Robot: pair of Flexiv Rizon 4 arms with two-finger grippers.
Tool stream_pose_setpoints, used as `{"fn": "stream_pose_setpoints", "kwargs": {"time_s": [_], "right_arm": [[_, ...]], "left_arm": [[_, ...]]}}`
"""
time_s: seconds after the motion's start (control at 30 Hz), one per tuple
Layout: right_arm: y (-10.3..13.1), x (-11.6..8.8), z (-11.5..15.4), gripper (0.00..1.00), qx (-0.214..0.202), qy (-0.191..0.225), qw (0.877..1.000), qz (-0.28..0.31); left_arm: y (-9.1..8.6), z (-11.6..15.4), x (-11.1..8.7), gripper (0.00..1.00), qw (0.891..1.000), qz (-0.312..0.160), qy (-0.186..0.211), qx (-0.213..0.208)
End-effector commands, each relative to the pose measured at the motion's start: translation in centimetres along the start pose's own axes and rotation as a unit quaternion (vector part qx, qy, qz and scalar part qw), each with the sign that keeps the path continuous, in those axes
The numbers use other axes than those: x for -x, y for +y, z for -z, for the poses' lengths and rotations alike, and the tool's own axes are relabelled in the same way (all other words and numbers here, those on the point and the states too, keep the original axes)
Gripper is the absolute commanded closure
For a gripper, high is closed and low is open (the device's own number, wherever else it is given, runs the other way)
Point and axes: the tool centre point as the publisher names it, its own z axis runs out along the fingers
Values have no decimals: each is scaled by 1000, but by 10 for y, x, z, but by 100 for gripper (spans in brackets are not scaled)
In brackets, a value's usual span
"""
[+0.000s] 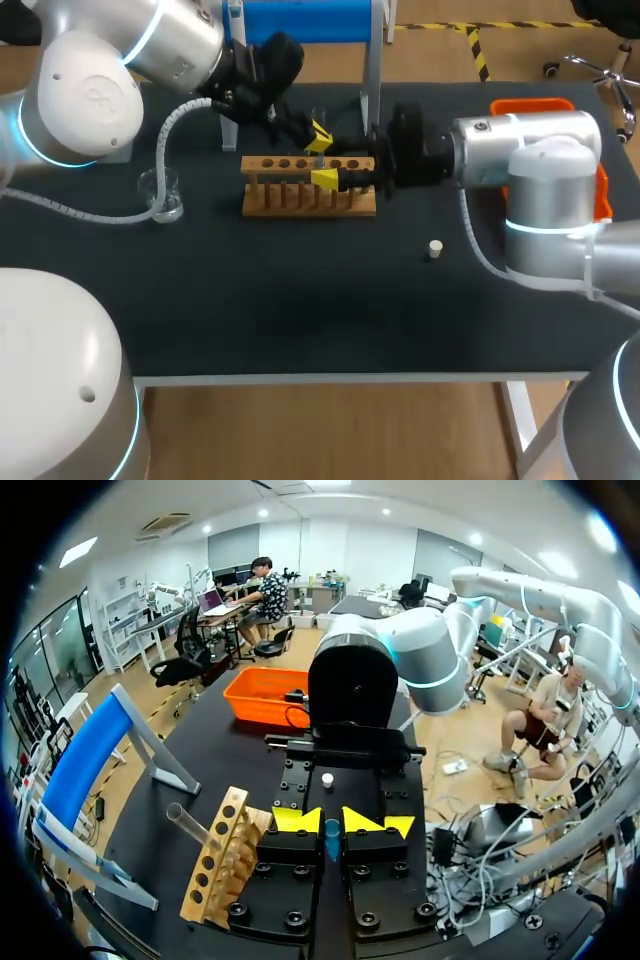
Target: Invert the test tube, pick up the pipette, mount the tip to pipette, aspirate from beaker and dispense into the tube, eject the tip, return the pipette, and cap with the stopper.
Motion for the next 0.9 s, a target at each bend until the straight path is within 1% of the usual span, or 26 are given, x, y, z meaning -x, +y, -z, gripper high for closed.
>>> {"fn": "stream_pose_setpoints", "kwargs": {"time_s": [0.03,0.1,0.13,0.23,0.3,0.63,0.67,0.7,0.73,0.9], "right_arm": [[1,0,-1,46,2,1,1000,-1],[1,0,-1,55,3,2,1000,-1],[1,0,-1,57,3,2,1000,-1],[1,0,-1,75,5,2,1000,-1],[2,0,-1,100,5,2,1000,-1],[0,-2,0,100,2,4,1000,1],[-1,-2,1,100,1,4,1000,2],[-1,-2,2,100,-1,4,1000,3],[-1,-2,3,100,-2,3,1000,3],[-4,-3,13,100,-12,0,1000,6]], "left_arm": [[-1,1,1,100,1000,1,2,3],[-1,1,1,100,1000,1,2,3],[-1,1,1,100,1000,1,2,3],[-1,1,1,100,1000,1,2,3],[-1,1,1,100,1000,1,2,3],[-1,1,1,100,1000,1,2,3],[-1,1,1,90,1000,1,2,3],[-1,1,1,29,1000,1,2,3],[-1,1,1,0,1000,1,2,3],[-1,1,1,0,1000,1,2,3]]}}
